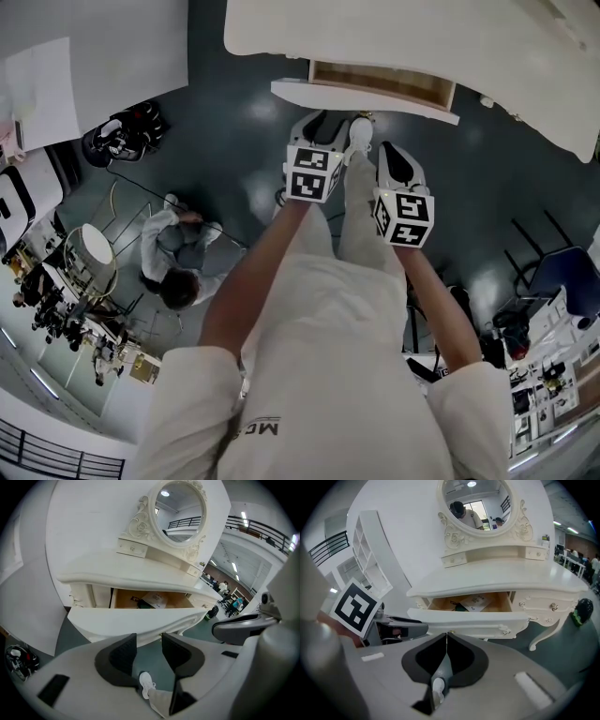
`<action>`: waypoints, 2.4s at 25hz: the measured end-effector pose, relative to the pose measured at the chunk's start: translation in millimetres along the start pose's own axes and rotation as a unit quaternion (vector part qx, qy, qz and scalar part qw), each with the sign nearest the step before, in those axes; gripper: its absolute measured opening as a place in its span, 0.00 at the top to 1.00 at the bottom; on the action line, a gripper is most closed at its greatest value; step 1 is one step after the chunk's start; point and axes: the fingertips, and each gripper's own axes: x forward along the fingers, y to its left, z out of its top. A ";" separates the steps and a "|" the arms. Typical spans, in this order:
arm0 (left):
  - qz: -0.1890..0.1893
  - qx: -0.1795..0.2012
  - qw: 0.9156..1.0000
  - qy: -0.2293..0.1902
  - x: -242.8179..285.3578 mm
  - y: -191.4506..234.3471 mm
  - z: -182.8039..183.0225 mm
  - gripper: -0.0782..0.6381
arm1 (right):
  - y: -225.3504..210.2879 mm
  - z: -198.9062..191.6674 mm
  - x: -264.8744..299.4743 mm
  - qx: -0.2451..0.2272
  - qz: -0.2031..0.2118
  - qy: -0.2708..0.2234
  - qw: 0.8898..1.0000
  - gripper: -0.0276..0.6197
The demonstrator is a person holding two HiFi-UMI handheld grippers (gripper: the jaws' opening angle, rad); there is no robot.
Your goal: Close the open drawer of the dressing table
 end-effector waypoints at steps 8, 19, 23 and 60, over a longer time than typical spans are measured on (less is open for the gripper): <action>0.008 0.002 1.000 -0.005 9.4 4.6 15.1 0.68 | -9.1 8.5 3.3 0.006 0.002 -0.002 1.000 0.95; 0.012 0.003 1.000 -0.013 18.5 8.8 32.6 0.68 | -16.1 20.9 10.0 0.002 0.003 -0.005 1.000 0.95; 0.008 0.006 1.000 -0.013 19.4 11.3 38.9 0.68 | -14.8 26.6 14.6 -0.008 0.002 0.002 1.000 0.95; 0.022 0.033 0.998 -0.043 55.9 21.2 81.5 0.68 | -32.6 45.3 23.9 -0.002 0.001 -0.002 1.000 0.95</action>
